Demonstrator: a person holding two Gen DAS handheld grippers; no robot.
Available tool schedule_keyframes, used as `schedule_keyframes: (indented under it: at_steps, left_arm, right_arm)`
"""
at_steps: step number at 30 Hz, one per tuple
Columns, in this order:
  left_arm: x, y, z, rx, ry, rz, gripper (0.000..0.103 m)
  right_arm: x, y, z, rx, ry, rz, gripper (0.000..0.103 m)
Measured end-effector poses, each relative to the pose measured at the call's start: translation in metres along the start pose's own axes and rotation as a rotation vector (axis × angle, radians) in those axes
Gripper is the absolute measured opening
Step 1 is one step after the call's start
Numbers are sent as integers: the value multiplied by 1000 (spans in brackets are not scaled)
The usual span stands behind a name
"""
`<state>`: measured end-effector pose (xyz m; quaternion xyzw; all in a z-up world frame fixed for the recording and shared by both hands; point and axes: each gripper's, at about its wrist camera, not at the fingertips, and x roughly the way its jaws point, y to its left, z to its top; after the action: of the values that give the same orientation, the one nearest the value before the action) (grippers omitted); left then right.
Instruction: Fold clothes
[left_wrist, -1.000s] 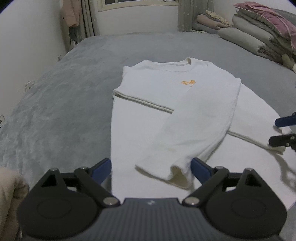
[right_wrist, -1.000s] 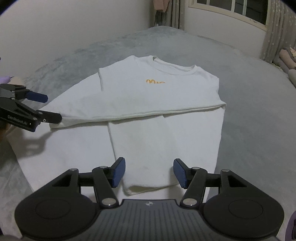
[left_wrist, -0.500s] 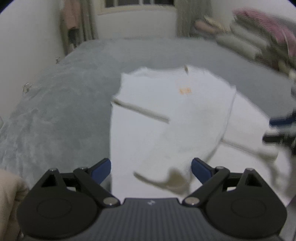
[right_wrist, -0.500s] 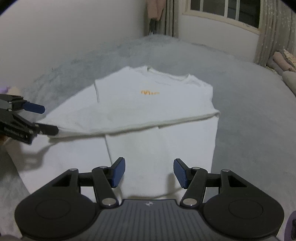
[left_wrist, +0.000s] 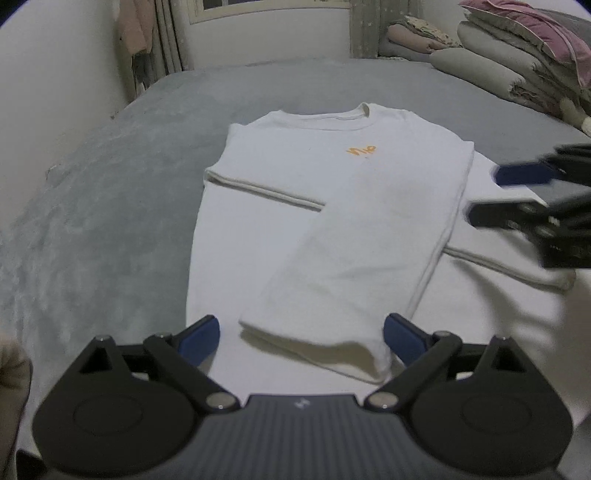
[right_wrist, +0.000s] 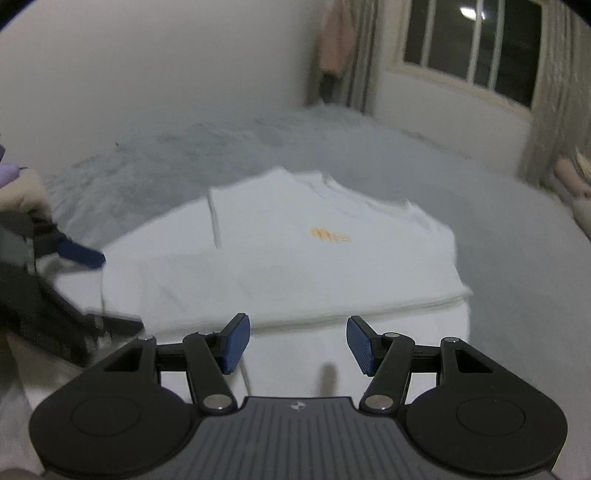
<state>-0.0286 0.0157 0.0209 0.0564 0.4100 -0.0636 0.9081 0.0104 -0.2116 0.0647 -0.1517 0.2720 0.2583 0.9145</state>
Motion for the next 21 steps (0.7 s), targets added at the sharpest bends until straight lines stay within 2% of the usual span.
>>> schedule_keyframes:
  at_steps: [3,4,10,15,17,18,21]
  left_arm:
    - [0,7,-1,-29,16,-23,96]
    - [0,7,-2,-26,16,-23,96]
    - [0,8,-2,-22,22,-25,96]
    - [-4,10,0,-25,25,-27,96]
    - [-10,12,4,-26,-9,-4,96]
    - [-14,13,6,-23,-29,9,94]
    - [-22,11,9,-4,-83,25,79]
  right_arm:
    - [13,12,3,-16,-74,-36,57]
    - [18,16,2,-17,-72,-32,57]
    - [38,21,-13,-16,41,21,57]
    - [38,12,-14,42,46,55,58]
    - [38,8,-15,59,46,66,58]
    - [39,8,-15,64,46,68,58]
    - [41,8,-15,77,44,73,58]
